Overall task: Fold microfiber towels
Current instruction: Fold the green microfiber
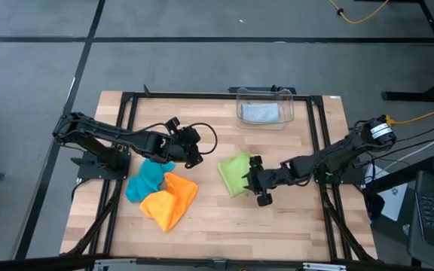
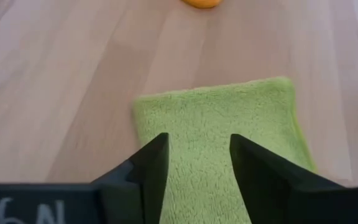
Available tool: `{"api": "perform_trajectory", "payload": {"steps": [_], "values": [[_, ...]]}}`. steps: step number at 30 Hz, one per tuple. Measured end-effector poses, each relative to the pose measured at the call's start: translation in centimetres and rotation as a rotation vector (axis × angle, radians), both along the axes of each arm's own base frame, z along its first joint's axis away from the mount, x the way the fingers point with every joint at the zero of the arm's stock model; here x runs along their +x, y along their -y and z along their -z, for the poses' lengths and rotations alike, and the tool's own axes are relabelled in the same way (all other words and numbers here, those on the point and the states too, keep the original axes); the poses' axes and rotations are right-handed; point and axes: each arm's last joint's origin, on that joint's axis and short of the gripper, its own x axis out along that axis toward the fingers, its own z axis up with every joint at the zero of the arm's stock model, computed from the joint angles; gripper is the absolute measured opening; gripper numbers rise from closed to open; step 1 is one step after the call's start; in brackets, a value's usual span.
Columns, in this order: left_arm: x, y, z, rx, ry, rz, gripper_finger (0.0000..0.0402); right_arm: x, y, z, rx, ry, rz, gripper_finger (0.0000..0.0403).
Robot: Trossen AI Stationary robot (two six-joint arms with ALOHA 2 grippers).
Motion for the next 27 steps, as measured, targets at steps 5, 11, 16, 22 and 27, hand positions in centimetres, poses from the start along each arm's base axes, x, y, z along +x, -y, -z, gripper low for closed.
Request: {"api": "perform_trajectory", "payload": {"steps": [5,11,16,22,27], "values": [[0.0,0.0,0.0,0.0,0.0,0.0,0.0099,0.1,0.6,0.0,0.025,-0.007,0.056,0.0208],[0.6,0.3,0.0,-0.091,0.029,0.077,0.0099,0.1,0.6,0.0,0.018,-0.008,0.037,0.026],[2.9,1.6,1.2,-0.233,0.021,0.337,0.0099,0.1,0.4,0.1,0.055,-0.027,0.0,0.0268],[6.1,3.2,4.3,-0.271,-0.007,0.594,0.0099,-0.6,0.4,0.8,0.026,-0.122,-0.026,0.0269],[9.0,3.9,8.0,-0.208,-0.014,0.718,0.0099,-1.0,0.1,2.1,-0.011,-0.216,-0.049,0.0269]]}}
